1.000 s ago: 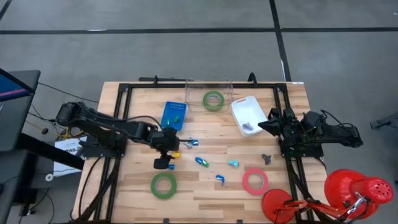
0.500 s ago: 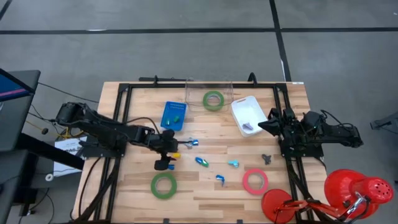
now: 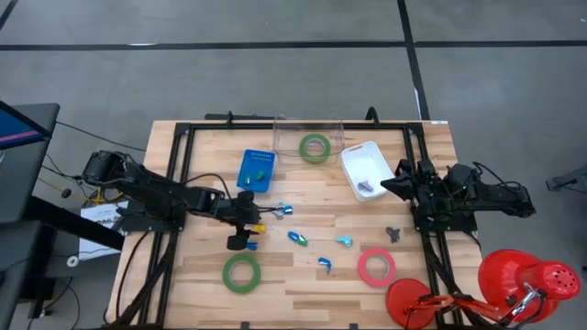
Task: Pick and place Stapler, Stapler remover, tape
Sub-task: Put the yellow stapler into the blue bin
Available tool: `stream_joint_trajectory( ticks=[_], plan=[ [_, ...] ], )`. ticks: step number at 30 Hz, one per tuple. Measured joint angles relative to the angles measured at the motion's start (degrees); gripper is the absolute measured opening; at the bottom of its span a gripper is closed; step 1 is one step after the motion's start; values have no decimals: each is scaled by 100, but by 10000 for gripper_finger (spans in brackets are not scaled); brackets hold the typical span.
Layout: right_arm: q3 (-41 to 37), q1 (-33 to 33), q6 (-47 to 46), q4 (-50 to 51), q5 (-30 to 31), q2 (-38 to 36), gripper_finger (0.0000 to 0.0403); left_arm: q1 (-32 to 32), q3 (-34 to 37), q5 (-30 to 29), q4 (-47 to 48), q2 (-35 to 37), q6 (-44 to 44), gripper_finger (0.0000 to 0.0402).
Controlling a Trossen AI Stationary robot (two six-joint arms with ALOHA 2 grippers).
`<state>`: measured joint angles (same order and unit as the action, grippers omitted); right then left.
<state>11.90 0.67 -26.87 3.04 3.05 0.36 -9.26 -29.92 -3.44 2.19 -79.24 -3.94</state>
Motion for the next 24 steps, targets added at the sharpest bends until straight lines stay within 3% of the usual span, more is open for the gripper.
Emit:
stream_joint_trajectory(
  ticks=[17, 24],
  plan=[
    [0, 1, -9, 1, 0, 0, 1, 0, -129, 162, -59, 0, -238, 237],
    [0, 1, -16, 0, 2, 0, 1, 0, -545, 170, 919, 0, -501, 237]
  ],
)
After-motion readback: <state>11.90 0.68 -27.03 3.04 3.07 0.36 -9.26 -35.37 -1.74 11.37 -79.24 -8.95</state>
